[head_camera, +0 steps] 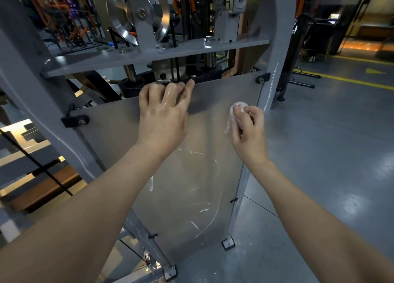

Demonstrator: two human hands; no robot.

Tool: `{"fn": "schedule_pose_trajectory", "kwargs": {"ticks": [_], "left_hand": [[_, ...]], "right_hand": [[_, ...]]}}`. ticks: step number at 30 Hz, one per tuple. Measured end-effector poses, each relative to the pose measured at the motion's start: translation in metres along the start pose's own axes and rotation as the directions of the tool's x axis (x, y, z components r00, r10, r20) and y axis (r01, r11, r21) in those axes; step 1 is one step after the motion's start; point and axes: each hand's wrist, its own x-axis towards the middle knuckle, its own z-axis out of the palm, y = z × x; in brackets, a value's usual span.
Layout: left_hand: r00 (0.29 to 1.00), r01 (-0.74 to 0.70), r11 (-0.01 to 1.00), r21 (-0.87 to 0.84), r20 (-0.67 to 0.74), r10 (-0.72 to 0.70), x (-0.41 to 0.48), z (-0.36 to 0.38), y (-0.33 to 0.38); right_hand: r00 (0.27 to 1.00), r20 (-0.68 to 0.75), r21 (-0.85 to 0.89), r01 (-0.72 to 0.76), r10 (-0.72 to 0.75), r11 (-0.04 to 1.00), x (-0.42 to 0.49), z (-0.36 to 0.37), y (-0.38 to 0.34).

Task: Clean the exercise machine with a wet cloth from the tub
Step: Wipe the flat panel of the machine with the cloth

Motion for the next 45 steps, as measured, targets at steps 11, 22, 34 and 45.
{"fn": "schedule_pose_trajectory", "kwargs": {"ticks": [11, 22, 34, 45], "left_hand": [[1.0, -0.011, 1.0, 0.019, -0.016, 0.012, -0.001, 0.003, -0.001], [1.0, -0.007, 0.999, 0.034, -0.019, 0.007, -0.002, 0.005, -0.001], [0.999, -0.016, 0.999, 0.031, -0.051, 0.018, -0.002, 0.006, -0.001], [0.999, -0.015, 1.0, 0.007, -0.047, 0.015, -0.001, 0.004, -0.001]], "right_hand": [[0.995, 0.09, 0.034, 0.039, -0.042, 0.999, -0.018, 0.017, 0.0], [0.999, 0.05, 0.002, -0.014, 0.014, 1.0, -0.011, 0.012, -0.01], [0.999, 0.033, 0.055, 0.004, -0.006, 0.998, 0.012, 0.001, -0.017], [0.93, -0.085, 0.118, -0.348, 0.359, 0.93, 0.007, 0.006, -0.014]]}}
